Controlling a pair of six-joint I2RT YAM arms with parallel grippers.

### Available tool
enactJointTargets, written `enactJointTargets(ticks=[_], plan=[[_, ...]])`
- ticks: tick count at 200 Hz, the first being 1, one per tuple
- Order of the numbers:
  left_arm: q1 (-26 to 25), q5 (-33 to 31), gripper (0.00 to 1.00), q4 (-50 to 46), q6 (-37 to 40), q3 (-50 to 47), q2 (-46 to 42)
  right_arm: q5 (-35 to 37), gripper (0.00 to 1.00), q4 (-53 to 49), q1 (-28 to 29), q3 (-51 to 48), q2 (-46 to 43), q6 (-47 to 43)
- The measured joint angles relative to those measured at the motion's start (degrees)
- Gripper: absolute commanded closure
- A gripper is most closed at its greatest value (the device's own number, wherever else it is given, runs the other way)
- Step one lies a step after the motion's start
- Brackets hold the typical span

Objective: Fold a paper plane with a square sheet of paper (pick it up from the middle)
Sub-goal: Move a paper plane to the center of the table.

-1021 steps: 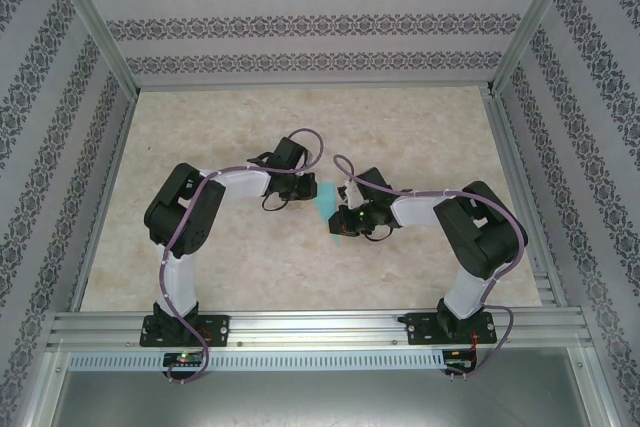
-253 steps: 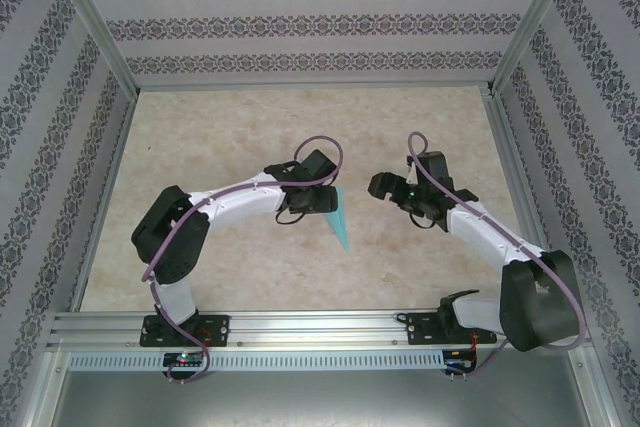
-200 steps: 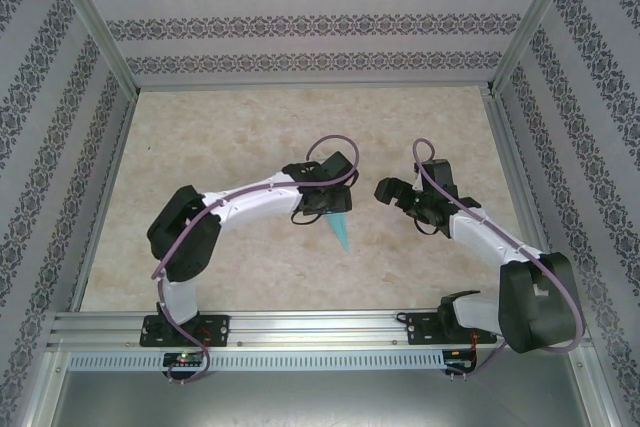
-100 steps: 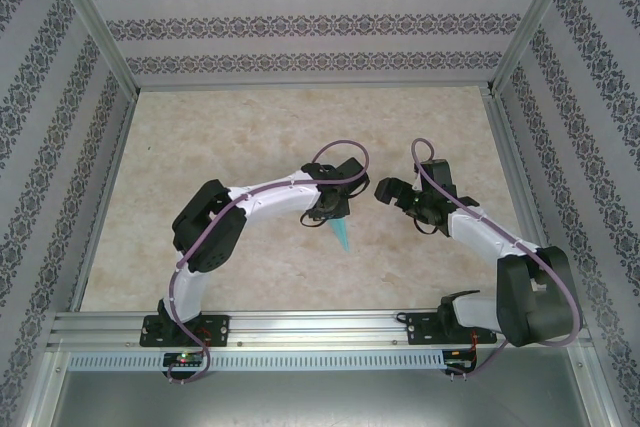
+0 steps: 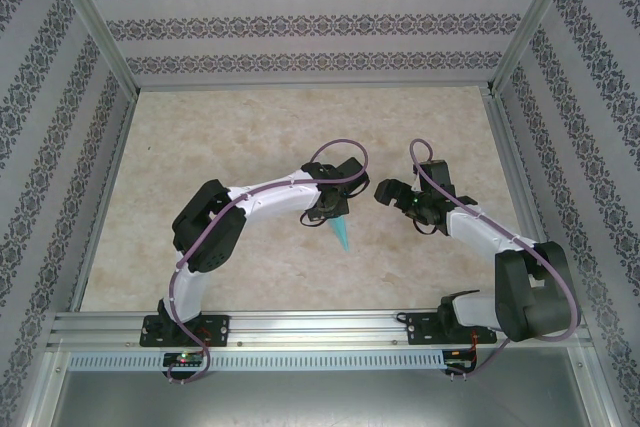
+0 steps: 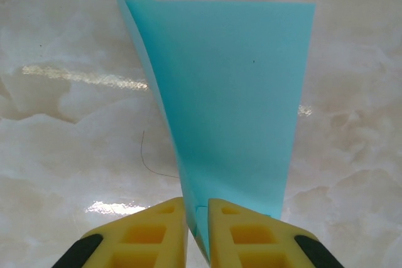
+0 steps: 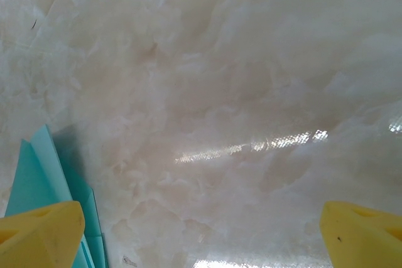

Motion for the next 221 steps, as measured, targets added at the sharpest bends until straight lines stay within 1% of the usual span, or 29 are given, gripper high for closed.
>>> enactJointTargets(ticks=[12,23,60,80,108,124,150,175,196,221], plan=[[0.02,0.0,0.97,0.07,0.11,0.0,0.0,0.0,0.04,0.0,0.0,0.0,0.0,0.0],[0.02,0.09,1.0,0.11,0.15,0.0,0.0,0.0,0.04,0.0,0.0,0.0,0.0,0.0],[0.02,0.42,1.0,0.42,1.55,0.0,-0.26,0.0,0.04,0.0,-0.39,0.0,-0.04,-0.02],[0.07,1.18,1.0,1.97,3.56,-0.42,-2.38,-0.04,0.04,0.02,-0.76,0.0,-0.46,-0.02],[0.83,4.37,1.0,8.55,6.64,-4.96,-9.9,-1.2,0.04,0.24,-1.14,-0.37,-2.73,0.0],[2.08,7.61,1.0,13.79,8.41,-8.59,-13.94,-2.23,0.04,0.2,-1.22,-0.44,-4.52,0.04],[4.46,12.9,1.0,22.27,10.8,-12.9,-15.37,-3.87,0.04,0.15,-1.25,-0.5,-8.0,0.52],[5.81,18.18,1.0,29.97,12.2,-16.85,-14.21,-5.57,0.09,0.2,-1.25,-0.92,-10.71,1.77],[6.25,21.84,1.0,36.0,12.44,-18.91,-12.13,-6.67,0.16,0.09,-1.07,-1.53,-11.74,2.34],[6.69,25.27,1.0,42.32,12.46,-21.7,-9.62,-7.43,0.28,-0.37,0.59,-1.84,-11.76,3.34]])
